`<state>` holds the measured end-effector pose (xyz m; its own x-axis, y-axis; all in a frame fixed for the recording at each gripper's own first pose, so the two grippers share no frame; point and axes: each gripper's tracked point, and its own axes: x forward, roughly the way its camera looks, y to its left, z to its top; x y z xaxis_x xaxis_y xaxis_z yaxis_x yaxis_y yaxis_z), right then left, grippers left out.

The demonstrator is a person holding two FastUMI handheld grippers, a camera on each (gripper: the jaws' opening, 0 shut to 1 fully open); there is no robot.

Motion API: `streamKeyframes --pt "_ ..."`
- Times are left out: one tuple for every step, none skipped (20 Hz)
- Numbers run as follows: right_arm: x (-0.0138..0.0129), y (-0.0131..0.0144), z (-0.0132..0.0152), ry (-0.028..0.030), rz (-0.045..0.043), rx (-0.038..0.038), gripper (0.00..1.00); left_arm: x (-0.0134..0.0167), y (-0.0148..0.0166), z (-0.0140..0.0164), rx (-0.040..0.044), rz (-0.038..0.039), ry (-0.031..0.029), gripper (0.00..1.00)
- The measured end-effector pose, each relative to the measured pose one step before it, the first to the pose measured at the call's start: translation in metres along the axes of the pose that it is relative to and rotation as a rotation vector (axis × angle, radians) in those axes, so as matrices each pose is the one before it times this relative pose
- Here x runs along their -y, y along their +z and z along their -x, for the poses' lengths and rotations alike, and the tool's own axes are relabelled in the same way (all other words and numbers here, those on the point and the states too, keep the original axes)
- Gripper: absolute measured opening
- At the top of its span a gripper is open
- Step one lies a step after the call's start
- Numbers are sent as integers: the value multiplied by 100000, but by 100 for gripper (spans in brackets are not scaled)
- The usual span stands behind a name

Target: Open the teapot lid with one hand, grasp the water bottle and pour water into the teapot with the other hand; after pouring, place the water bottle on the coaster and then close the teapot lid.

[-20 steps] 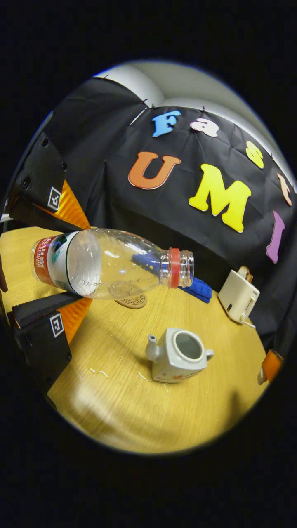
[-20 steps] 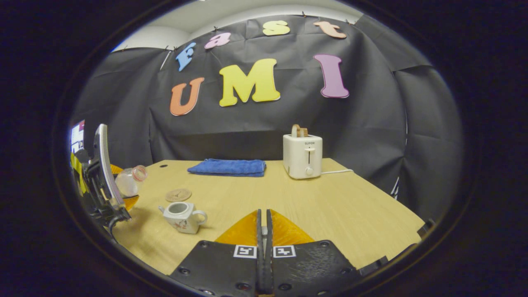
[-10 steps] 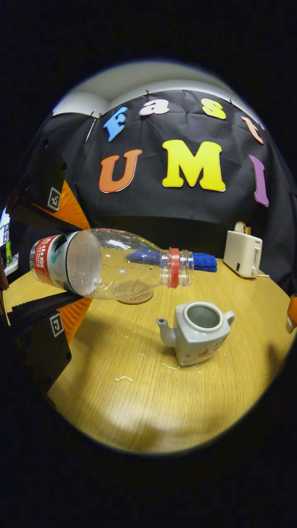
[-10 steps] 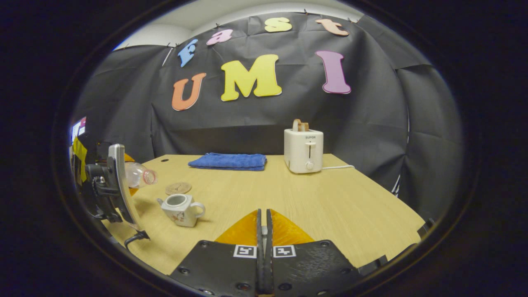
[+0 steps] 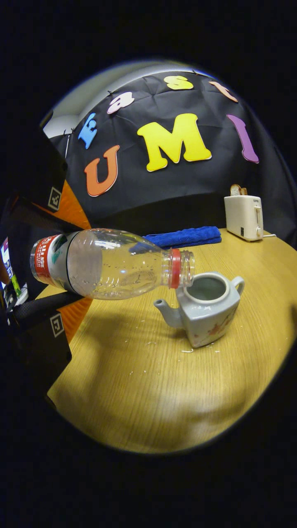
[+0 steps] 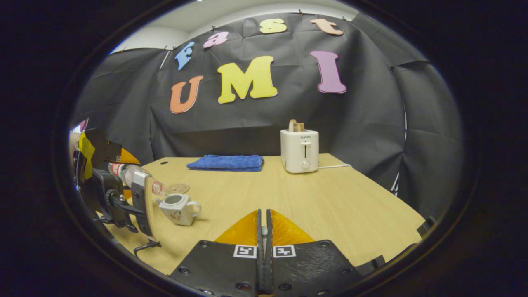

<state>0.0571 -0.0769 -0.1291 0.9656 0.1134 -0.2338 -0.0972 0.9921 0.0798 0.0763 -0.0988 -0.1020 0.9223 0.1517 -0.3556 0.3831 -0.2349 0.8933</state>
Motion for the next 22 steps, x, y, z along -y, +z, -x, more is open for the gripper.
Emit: streamKeyframes --pt "122 -36 97 -41 80 159 0 -242 111 134 -965 -2443 380 75" --pt "37 15 -57 174 -114 186 0 -394 242 34 148 -2240 971 75" --pt "17 -3 29 273 -367 -25 0 -319 194 189 -459 -1541 734 75" --pt "166 -117 104 227 -560 59 0 -238 77 148 -196 -1016 254 75" --pt "274 99 230 -451 -1027 286 0 -273 299 -70 262 -1194 277 75" --pt "180 311 335 -342 -1394 1292 0 -220 327 92 -76 -1003 -198 75" --pt "-131 402 234 596 -410 1030 0 -181 97 51 105 -997 370 75" --pt "-71 68 85 170 1194 389 0 -229 165 20 -321 -953 264 75" --pt "191 281 169 -742 1454 900 0 -181 -7 76 -364 -1145 205 75" --pt "318 388 54 -1199 1058 1323 0 -301 1 -72 -572 -1622 495 75" --pt "51 261 93 -389 933 903 0 -133 -273 45 -1028 -1805 192 79" --pt "-82 -46 -6 68 646 219 0 -177 -68 38 -634 -1894 550 75" --pt "7 -75 38 70 24 -277 0 -289 -21 -91 -549 -1525 345 75" --pt "-55 -87 -68 362 -569 -356 0 -97 -148 3 -803 -883 -268 75" --pt "-108 -37 60 621 -585 -403 0 -79 -247 -79 -881 -1170 177 75" --pt "-16 -70 1 240 -171 -229 0 -257 16 50 -422 -1676 696 75" --pt "121 70 62 -212 -149 93 0 -212 -85 87 -938 -1587 668 75" --pt "100 152 110 -69 -55 475 0 -132 21 54 -392 -1441 360 75" --pt "90 127 19 -155 135 299 0 -250 -80 0 -500 -1593 951 75" --pt "27 -28 -29 -240 237 207 0 -328 45 193 -324 -1891 1171 75" --pt "87 10 24 -162 168 41 0 -267 12 86 -90 -1315 825 75" --pt "66 -21 -73 -185 -171 -132 0 -172 131 72 56 -1035 287 75"
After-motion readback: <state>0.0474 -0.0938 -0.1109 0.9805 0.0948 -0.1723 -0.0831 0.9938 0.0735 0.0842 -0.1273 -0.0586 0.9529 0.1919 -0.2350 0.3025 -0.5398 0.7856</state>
